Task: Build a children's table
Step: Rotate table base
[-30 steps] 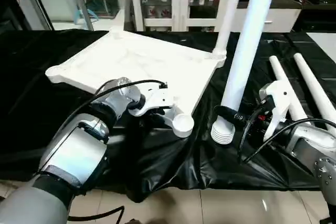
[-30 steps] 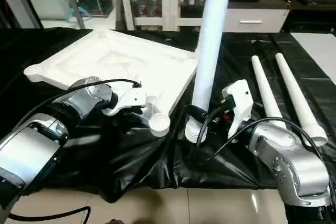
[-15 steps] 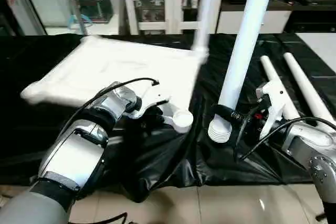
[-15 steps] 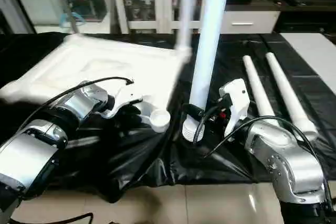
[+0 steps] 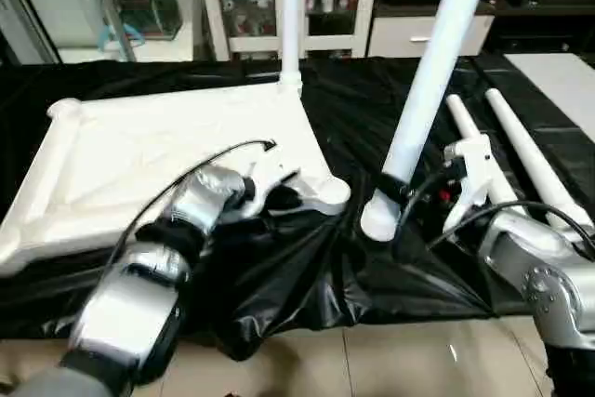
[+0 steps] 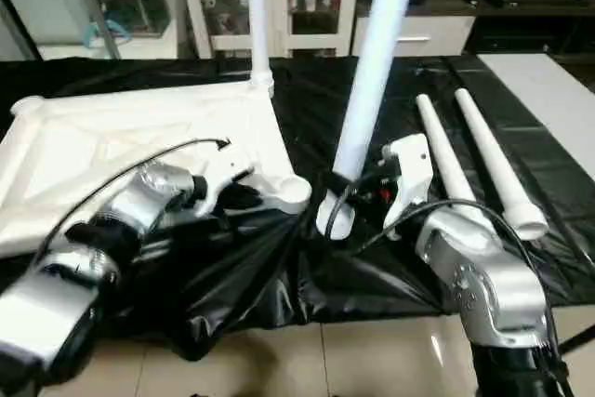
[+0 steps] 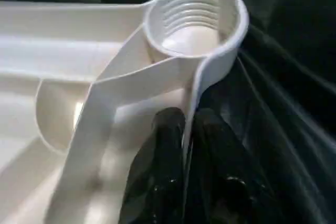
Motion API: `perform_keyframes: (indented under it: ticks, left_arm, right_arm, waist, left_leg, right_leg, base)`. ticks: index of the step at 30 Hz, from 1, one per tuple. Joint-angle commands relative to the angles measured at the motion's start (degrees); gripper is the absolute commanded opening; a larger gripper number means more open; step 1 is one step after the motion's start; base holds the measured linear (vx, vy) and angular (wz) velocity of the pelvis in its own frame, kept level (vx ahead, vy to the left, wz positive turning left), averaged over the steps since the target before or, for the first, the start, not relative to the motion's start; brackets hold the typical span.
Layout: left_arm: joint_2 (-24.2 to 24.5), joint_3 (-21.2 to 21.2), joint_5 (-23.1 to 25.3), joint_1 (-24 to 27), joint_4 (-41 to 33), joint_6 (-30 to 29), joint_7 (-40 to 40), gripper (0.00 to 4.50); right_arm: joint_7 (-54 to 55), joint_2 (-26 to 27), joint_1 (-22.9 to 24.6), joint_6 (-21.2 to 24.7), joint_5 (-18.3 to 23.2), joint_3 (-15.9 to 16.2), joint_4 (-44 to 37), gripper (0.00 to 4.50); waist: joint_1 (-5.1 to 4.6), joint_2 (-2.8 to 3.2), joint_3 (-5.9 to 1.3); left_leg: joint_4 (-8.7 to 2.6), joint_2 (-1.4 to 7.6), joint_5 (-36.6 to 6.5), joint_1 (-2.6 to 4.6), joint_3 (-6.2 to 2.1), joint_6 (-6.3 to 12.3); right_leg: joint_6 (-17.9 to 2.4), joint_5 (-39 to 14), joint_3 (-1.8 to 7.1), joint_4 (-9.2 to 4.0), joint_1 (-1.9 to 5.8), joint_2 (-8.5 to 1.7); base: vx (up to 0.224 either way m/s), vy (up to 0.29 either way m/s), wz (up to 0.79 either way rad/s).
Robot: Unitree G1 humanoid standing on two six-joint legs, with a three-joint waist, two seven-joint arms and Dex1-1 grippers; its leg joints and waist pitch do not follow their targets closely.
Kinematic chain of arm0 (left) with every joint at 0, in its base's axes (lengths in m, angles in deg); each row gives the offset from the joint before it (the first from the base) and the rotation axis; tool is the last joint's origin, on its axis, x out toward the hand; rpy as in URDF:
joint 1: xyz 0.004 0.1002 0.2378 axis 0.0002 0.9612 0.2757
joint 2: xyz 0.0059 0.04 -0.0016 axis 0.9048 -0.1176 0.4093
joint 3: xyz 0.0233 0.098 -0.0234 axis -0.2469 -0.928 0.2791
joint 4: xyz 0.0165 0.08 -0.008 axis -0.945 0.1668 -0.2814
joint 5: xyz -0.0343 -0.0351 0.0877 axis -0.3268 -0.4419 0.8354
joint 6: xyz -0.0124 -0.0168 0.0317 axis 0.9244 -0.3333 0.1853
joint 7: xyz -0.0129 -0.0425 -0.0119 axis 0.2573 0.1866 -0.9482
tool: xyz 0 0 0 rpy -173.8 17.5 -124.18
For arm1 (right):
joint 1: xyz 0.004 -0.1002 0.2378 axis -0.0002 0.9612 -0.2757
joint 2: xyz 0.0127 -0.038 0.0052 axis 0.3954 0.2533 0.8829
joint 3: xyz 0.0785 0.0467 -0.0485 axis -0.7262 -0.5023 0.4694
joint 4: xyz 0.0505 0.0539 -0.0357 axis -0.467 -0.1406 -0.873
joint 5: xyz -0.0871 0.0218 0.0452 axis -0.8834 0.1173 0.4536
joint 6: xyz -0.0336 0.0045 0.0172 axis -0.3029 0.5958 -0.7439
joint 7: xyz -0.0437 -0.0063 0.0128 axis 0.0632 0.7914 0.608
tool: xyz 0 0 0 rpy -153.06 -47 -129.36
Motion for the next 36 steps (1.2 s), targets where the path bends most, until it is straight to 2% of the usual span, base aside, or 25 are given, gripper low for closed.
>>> perform_keyframes:
  ticks: [1,2,5,6,9,10,11,12,14,15,17,19,21,25,26,28,31,34,35,36]
  left_arm:
    - [1.1,-3.8,3.4,3.4,-0.4,-0.9,-1.2,0.23]
    - [1.6,-4.3,3.5,4.7,-2.9,-1.7,-2.1,0.17]
    - [3.0,-5.2,3.6,7.2,-8.3,-2.1,-4.2,0.08]
    - [3.6,-5.5,3.9,8.1,-10.0,-0.5,-4.6,0.03]
    - [4.6,-6.0,3.5,9.5,-13.0,2.7,-5.2,0.0]
    - [4.6,-5.8,2.8,9.6,-13.6,2.7,-5.6,0.51]
    - [4.5,-5.3,0.7,10.0,-16.1,0.2,-7.7,0.63]
    - [4.4,-5.0,-0.3,10.2,-17.3,-1.5,-8.9,0.63]
    - [4.5,-4.9,-0.9,10.6,-18.8,-2.5,-9.8,0.69]
    - [4.6,-5.0,-1.2,10.8,-20.2,-3.2,-10.5,0.84]
    - [4.7,-5.2,-1.2,11.0,-21.4,-3.7,-11.0,1.05]
    - [4.9,-5.6,-1.0,11.0,-21.6,-3.9,-11.3,1.07]
    - [5.4,-6.3,-0.7,10.7,-21.8,-3.3,-12.6,1.35]
    - [4.3,-5.2,-0.5,9.8,-21.0,-2.9,-8.9,1.53]
    - [4.1,-5.2,-0.1,9.4,-20.6,-2.9,-7.8,1.75]
    - [3.9,-5.2,0.5,8.9,-19.8,-2.7,-6.8,1.84]
    - [3.6,-5.2,0.7,8.4,-18.1,-2.0,-6.1,1.88]
    - [3.3,-5.3,0.8,8.3,-16.4,-1.6,-5.7,1.89]
    - [3.2,-5.3,0.8,8.2,-15.8,-1.6,-5.6,1.6]
    - [3.1,-5.2,0.6,8.3,-15.4,-1.5,-5.5,1.6]
  right_arm:
    - [0.1,0.0,-0.9,-0.3,0.1,-1.1,-0.6,1.8]
    - [-0.1,-0.2,-0.8,-0.1,0.3,-0.9,-1.0,1.8]
    - [-1.0,-0.8,-0.6,0.3,0.9,-0.6,-1.4,1.8]
    - [-1.3,-1.1,-0.6,0.5,1.1,-0.7,-1.5,1.8]
    - [-2.1,-1.9,-0.9,0.3,1.3,-1.0,-1.2,1.8]
    - [-2.1,-2.0,-1.0,0.1,1.2,-1.2,-1.0,1.8]
    - [-2.0,-2.1,-1.5,-0.2,1.2,-1.8,-0.4,1.8]
    - [-2.0,-2.2,-1.7,-0.4,1.1,-2.1,-0.1,1.8]
    - [-1.8,-2.2,-1.9,-0.5,1.1,-2.3,0.1,1.8]
    - [-1.8,-2.2,-2.3,-0.6,1.2,-2.6,0.5,1.8]
    - [-1.8,-2.1,-2.7,-0.6,1.3,-2.6,0.8,1.8]
    - [-1.7,-2.1,-2.9,-0.7,1.4,-2.5,0.9,1.8]
    - [-1.8,-2.1,-3.3,-0.7,1.5,-2.4,1.0,1.8]
    - [-2.1,-2.0,-3.4,-0.5,1.5,-2.5,1.0,1.8]
    - [-2.3,-1.9,-3.4,-0.5,1.5,-2.5,0.9,1.8]
    - [-2.3,-1.9,-3.4,-0.4,1.5,-2.4,0.9,1.8]
    - [-2.3,-1.5,-3.3,-0.4,1.6,-2.1,0.7,1.8]
    - [-2.1,-0.8,-3.7,-0.6,1.6,-1.8,1.0,1.8]
    - [-1.9,-0.5,-3.8,-0.8,1.6,-1.6,1.1,1.8]
    - [-1.9,-0.2,-4.0,-1.0,1.5,-1.4,1.3,1.8]
  waist:
    - [0.48,-0.99,-3.59]
    - [0.75,-1.05,-3.67]
    - [1.05,-1.31,-3.94]
    - [1.1,-1.42,-3.93]
    - [1.24,-1.51,-4.08]
    - [1.32,-1.48,-4.14]
    - [1.42,-1.76,-4.28]
    - [1.63,-1.55,-4.32]
    - [1.84,-1.57,-4.35]
    - [1.94,-1.81,-4.39]
    - [2.14,-1.52,-4.23]
    - [2.35,-1.51,-4.11]
    - [2.49,-1.57,-4.05]
    - [2.33,-1.53,-4.16]
    - [2.36,-1.64,-4.16]
    - [2.42,-1.57,-4.17]
    - [2.4,-1.61,-4.22]
    - [2.38,-1.29,-4.31]
    - [2.39,-1.47,-4.35]
    - [2.37,-1.47,-4.33]
  left_leg:
    - [-5.26,3.16,-19.0,1.16,-1.75,0.7]
    - [-5.26,3.17,-17.7,1.0,-1.72,0.7]
    - [-5.02,3.12,-14.5,0.96,-1.46,1.25]
    - [-4.95,3.14,-13.0,0.67,-1.46,1.76]
    - [-4.39,2.92,-10.6,0.6,-1.28,2.66]
    - [-4.33,2.9,-9.7,0.5,-1.27,2.91]
    - [-4.23,2.88,-8.2,0.47,-1.21,3.23]
    - [-4.21,2.97,-6.9,0.59,-1.18,3.42]
    - [-4.07,2.95,-5.7,0.59,-1.11,3.98]
    - [-4.09,3.04,-5.6,0.64,-1.13,4.02]
    - [-4.1,3.08,-6.2,0.78,-1.04,4.06]
    - [-4.19,3.06,-7.5,0.88,-1.04,3.44]
    - [-4.29,3.0,-8.3,0.86,-1.09,2.78]
    - [-4.26,2.92,-8.3,0.79,-1.13,2.11]
    - [-4.22,2.91,-8.4,0.77,-1.11,2.15]
    - [-4.2,2.89,-8.2,0.72,-1.15,2.26]
    - [-4.14,2.81,-7.9,0.68,-1.15,2.49]
    - [-4.06,2.82,-7.5,0.72,-1.19,2.59]
    - [-4.05,2.76,-7.6,0.71,-1.17,2.64]
    - [-4.06,2.8,-7.6,0.7,-1.18,2.62]
  right_leg:
    - [-10.1,-20.8,2.18,-3.99,1.52,-3.54]
    - [-10.4,-19.0,2.25,-3.69,1.87,-3.65]
    - [-11.2,-15.5,2.34,-3.26,2.06,-3.75]
    - [-11.4,-14.6,2.36,-3.02,2.28,-3.82]
    - [-11.6,-13.2,2.48,-2.62,2.2,-3.65]
    - [-11.8,-12.7,2.49,-2.44,2.29,-3.65]
    - [-12.0,-11.6,2.45,-2.2,2.39,-3.56]
    - [-12.7,-10.3,2.46,-1.88,2.32,-3.55]
    - [-13.2,-8.9,2.43,-1.69,2.23,-3.37]
    - [-13.4,-8.7,2.42,-1.57,2.31,-3.42]
    - [-13.4,-10.1,2.43,-1.78,2.07,-3.35]
    - [-12.7,-12.1,2.47,-2.05,2.01,-3.37]
    - [-11.9,-13.5,2.49,-2.2,2.04,-3.38]
    - [-11.5,-13.0,2.48,-2.09,2.14,-3.33]
    - [-11.6,-13.0,2.49,-2.13,2.17,-3.36]
    - [-11.5,-13.0,2.49,-2.13,2.21,-3.38]
    - [-11.2,-13.1,2.45,-2.2,2.22,-3.3]
    - [-11.4,-12.4,2.43,-2.11,2.2,-3.29]
    - [-11.6,-12.1,2.41,-2.12,2.23,-3.26]
    - [-11.7,-12.0,2.42,-2.07,2.24,-3.3]
  base:
    - [0.0,0.0,0.0]
    - [0.0,0.0,0.0]
    - [0.0,0.0,0.0]
    - [0.0,0.0,0.0]
    - [0.0,0.0,0.0]
    - [0.0,0.0,0.0]
    - [0.0,0.0,0.0]
    - [0.0,0.0,0.0]
    - [0.0,0.0,0.0]
    - [0.0,0.0,0.0]
    - [0.0,0.0,0.0]
    - [0.0,0.0,0.0]
    - [0.0,0.0,0.0]
    - [0.0,0.0,0.0]
    - [0.0,0.0,0.0]
    - [0.0,0.0,0.0]
    - [0.0,0.0,0.0]
    - [0.0,0.0,0.0]
    - [0.0,0.0,0.0]
    - [0.0,0.0,0.0]
